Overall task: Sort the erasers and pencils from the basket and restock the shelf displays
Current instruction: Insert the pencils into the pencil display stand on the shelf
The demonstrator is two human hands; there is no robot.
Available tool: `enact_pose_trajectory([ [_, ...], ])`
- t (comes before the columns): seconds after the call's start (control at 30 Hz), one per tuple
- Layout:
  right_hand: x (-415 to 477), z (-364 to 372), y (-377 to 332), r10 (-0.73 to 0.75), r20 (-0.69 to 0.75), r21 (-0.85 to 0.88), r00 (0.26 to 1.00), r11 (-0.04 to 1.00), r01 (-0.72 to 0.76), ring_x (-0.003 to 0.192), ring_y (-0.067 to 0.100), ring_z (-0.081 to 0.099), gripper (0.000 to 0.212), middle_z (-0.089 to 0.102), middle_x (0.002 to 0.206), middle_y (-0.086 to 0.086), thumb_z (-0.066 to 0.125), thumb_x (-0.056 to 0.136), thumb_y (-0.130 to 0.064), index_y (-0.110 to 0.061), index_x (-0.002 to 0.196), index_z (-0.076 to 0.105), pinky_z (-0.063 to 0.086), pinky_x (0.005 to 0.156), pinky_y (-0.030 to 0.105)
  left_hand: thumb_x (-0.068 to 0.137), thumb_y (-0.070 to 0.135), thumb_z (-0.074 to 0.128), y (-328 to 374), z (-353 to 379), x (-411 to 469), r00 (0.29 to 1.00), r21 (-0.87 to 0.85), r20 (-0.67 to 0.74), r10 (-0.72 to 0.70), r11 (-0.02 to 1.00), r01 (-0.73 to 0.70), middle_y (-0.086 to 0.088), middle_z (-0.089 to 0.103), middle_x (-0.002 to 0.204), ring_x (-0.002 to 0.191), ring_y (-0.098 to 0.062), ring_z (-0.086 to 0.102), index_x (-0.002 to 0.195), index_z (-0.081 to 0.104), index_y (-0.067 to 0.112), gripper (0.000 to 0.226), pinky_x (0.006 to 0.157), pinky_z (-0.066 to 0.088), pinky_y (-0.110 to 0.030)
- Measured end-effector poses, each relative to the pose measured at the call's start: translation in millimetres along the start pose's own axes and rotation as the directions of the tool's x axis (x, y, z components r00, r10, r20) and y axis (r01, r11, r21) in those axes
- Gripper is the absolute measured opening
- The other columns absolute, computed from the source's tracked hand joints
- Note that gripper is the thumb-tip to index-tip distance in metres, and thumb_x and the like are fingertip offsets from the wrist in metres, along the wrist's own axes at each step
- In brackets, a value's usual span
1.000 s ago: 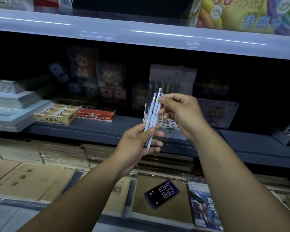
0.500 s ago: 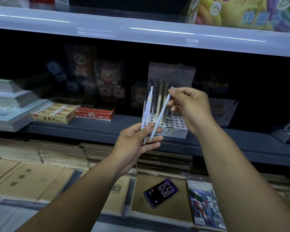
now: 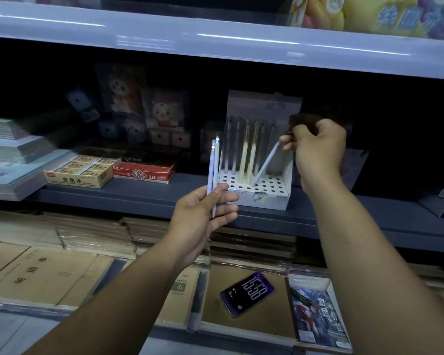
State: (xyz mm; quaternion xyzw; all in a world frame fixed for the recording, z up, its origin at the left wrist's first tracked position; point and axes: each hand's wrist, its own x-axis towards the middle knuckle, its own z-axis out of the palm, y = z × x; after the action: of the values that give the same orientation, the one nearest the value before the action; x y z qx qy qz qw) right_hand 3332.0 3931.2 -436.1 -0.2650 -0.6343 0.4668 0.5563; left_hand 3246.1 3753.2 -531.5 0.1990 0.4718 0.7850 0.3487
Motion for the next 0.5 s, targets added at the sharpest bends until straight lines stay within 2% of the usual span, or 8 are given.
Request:
enact_pose_trajectory([
  [0.1,1.2,2.9,0.5,-0.039,-0.012,-0.049,0.999,0.998,0.039,0.056,0.015,0.068,0.016,0.066,0.058,-0.002,0.053,0.097,0.001,-0.002,0.09,0.067,0.055,0.056,0.029,0.101,0.02,0.057,0.1,-1.5,0.7,1.0,-0.007,0.009,0.002,1.0,-0.002,-0.015,0.077,0.105,0.082,-0.018,0.072,0.121,0.065,0.005,0.027,0.076,0.062,-0.03],
  [0.2,2.7,7.0,3.6,-0.082,-0.001,-0.121,0.997,0.989,0.082,0.051,0.012,0.064,0.016,0.066,0.064,0.006,0.052,0.097,0.0,0.0,0.094,0.068,0.05,0.052,0.024,0.102,0.02,0.056,-0.7,-2.8,0.6,1.0,0.001,0.018,0.001,1.0,-0.001,-0.015,0.077,0.104,0.079,-0.018,0.071,0.12,0.066,0.005,0.026,0.076,0.062,-0.03],
  [0.33,7.7,9.6,3.4,-0.155,0.003,-0.22,0.988,0.964,0.152,0.051,0.018,0.064,0.015,0.067,0.066,0.009,0.054,0.095,-0.003,0.001,0.092,0.068,0.052,0.054,0.029,0.102,0.019,0.055,-0.9,-3.8,0.9,1.0,0.011,0.024,-0.006,1.0,0.006,-0.015,0.077,0.102,0.076,-0.017,0.069,0.121,0.066,0.004,0.026,0.073,0.061,-0.03],
  [0.43,12.4,11.3,2.3,-0.17,0.063,-0.307,0.983,0.934,0.181,0.049,0.018,0.063,0.017,0.069,0.068,0.017,0.053,0.093,-0.003,0.004,0.089,0.068,0.051,0.054,0.027,0.103,0.019,0.054,0.0,-5.2,1.5,1.0,0.012,0.022,-0.009,1.0,0.009,-0.015,0.077,0.103,0.076,-0.016,0.069,0.122,0.066,0.005,0.026,0.073,0.061,-0.029],
  [0.5,16.5,12.7,2.2,-0.176,0.094,-0.341,0.98,0.919,0.198,0.05,0.021,0.063,0.018,0.069,0.068,0.021,0.051,0.09,-0.002,0.005,0.087,0.068,0.054,0.056,0.032,0.103,0.019,0.055,0.4,-6.1,1.9,1.0,0.011,0.02,-0.009,1.0,0.009,-0.015,0.076,0.102,0.075,-0.016,0.068,0.122,0.066,0.005,0.027,0.073,0.061,-0.029],
])
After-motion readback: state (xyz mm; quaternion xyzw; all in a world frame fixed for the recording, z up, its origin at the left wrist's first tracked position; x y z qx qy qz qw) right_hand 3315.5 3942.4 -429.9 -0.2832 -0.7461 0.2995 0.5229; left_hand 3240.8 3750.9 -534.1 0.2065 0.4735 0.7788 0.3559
